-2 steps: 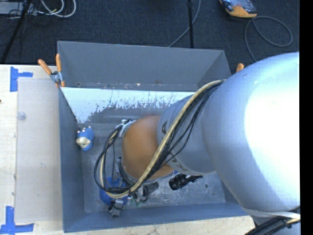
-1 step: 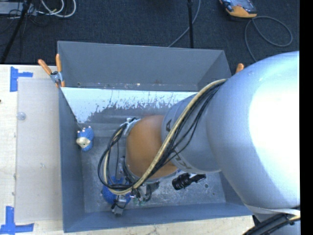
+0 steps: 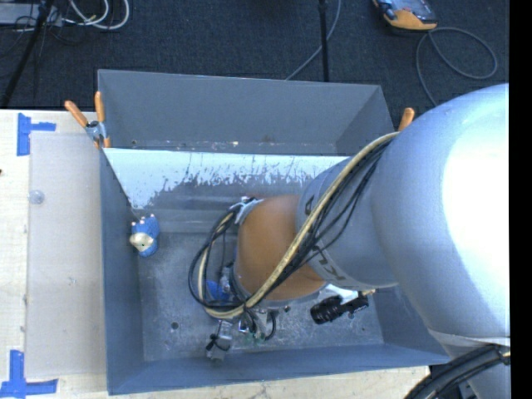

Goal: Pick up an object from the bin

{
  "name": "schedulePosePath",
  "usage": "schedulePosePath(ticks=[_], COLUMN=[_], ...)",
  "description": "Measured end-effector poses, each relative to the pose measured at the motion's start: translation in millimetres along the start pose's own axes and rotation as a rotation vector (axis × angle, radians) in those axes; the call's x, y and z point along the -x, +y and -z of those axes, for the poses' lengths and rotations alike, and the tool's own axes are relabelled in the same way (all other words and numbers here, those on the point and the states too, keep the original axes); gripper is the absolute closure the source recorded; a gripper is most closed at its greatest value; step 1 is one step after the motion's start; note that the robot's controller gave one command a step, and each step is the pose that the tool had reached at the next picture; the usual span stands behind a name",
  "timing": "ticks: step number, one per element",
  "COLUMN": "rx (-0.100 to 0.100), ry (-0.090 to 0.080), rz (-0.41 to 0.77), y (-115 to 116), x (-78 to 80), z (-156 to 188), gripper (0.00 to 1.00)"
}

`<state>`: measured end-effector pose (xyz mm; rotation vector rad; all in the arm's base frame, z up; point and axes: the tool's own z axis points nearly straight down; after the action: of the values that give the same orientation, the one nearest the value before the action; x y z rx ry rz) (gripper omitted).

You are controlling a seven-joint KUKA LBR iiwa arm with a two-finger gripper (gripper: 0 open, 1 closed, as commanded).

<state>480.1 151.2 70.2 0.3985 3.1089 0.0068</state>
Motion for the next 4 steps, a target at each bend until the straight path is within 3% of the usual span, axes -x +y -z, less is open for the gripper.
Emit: schedulePosePath(ticks=[1,4], rx=[-0.001,-0.003], ry=[0.004,0.007], rz=[-0.222,-0.223], y=[-17.9,-18.7], x=[0.2,-0.7], z=[-1.2,19.6], gripper=[1.00,1.00])
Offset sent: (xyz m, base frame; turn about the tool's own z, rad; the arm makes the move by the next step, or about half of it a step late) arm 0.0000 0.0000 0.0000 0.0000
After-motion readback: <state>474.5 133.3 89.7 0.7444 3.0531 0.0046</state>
